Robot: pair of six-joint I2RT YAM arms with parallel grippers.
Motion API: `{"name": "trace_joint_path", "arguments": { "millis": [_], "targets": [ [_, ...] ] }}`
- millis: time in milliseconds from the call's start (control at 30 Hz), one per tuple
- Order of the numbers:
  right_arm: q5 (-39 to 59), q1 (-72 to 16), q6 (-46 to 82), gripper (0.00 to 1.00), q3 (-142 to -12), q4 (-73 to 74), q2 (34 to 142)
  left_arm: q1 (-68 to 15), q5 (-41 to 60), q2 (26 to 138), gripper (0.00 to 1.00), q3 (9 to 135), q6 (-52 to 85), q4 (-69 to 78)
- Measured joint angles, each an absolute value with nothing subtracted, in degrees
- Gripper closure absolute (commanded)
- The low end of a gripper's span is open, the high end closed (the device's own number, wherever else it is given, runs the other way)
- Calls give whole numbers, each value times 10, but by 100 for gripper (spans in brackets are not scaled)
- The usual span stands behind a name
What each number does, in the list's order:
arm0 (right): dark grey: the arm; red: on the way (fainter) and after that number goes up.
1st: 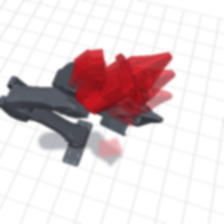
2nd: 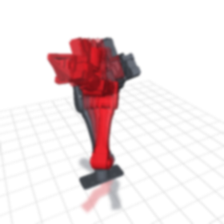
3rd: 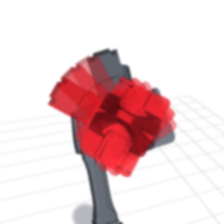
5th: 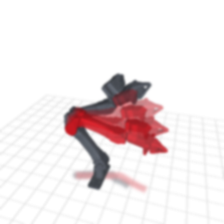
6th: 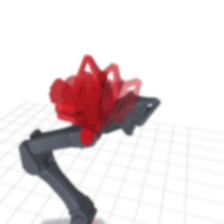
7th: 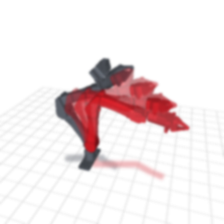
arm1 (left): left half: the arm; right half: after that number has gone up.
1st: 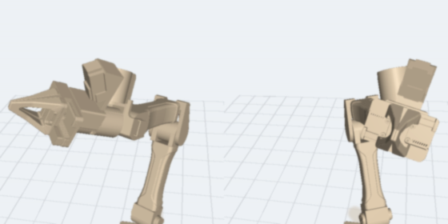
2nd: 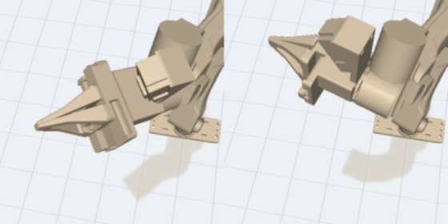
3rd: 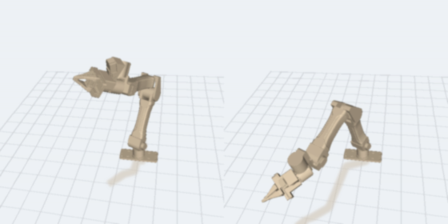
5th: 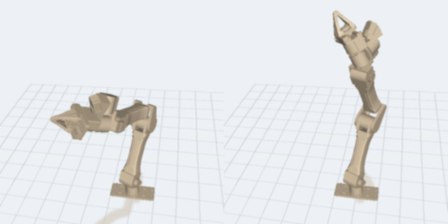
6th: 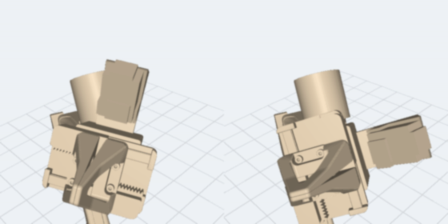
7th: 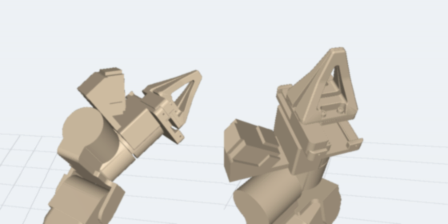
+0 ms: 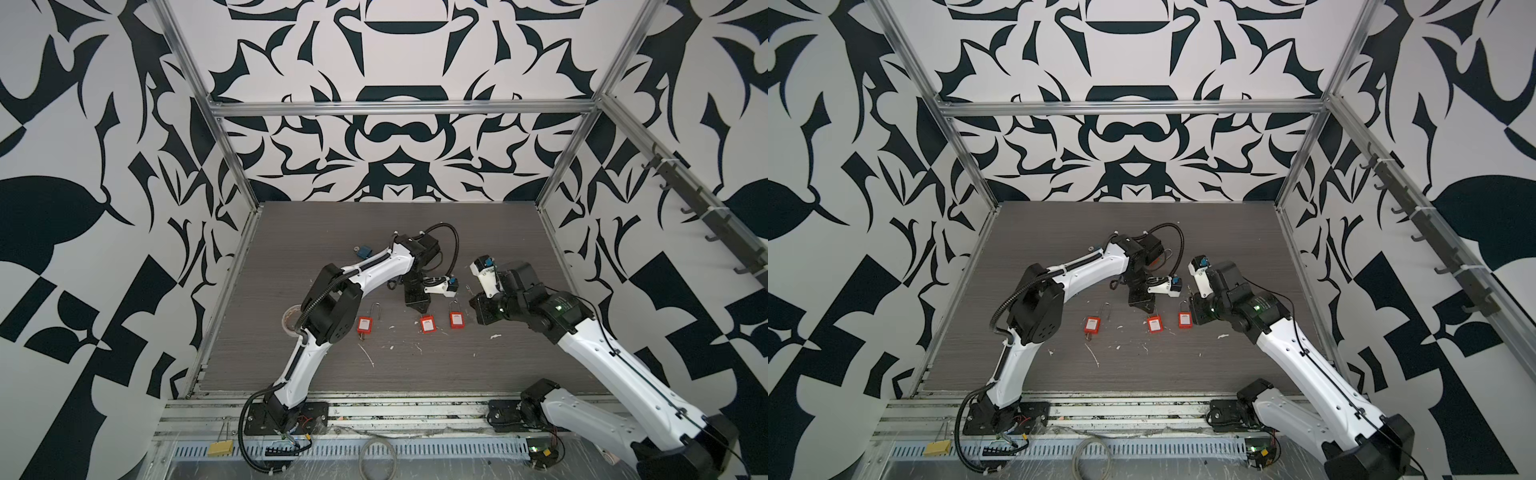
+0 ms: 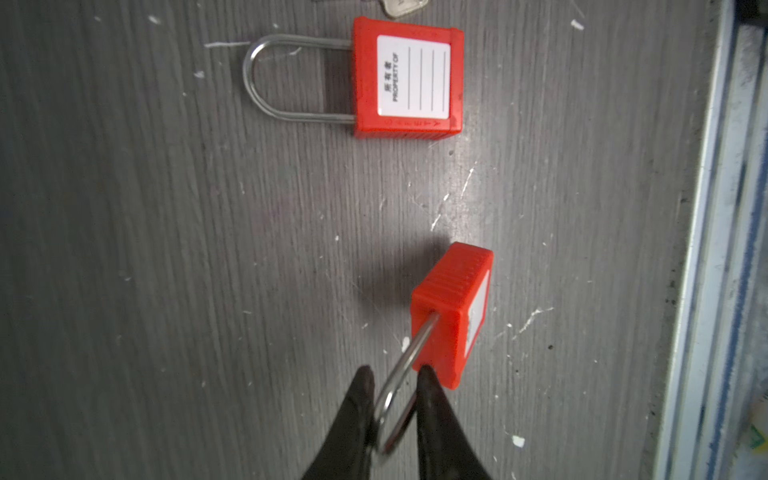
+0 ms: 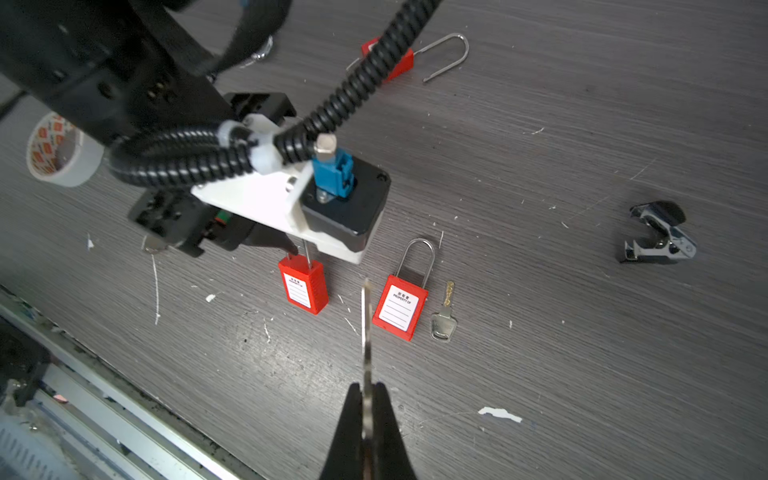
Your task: Lock with the key
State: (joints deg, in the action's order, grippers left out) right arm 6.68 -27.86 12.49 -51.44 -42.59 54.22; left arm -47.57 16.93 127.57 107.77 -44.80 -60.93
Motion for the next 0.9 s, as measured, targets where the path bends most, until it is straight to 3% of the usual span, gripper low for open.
{"name": "trace_joint_path", "arguments": {
  "millis": [200, 400, 633, 900],
  "targets": [
    [69, -279, 171, 100, -509, -431, 535, -477, 164, 1291, 67, 1095, -443, -597],
    [79, -278, 204, 100, -505, -442, 535, -476, 168, 1294, 49, 1101, -433, -577],
    [99, -279, 231, 100, -505, -452, 536, -455, 193, 1278, 46, 1077, -392, -509],
    [119, -326, 266, 100, -502, -445, 607, -358, 254, 1049, 46, 837, -298, -323]
  ]
}}
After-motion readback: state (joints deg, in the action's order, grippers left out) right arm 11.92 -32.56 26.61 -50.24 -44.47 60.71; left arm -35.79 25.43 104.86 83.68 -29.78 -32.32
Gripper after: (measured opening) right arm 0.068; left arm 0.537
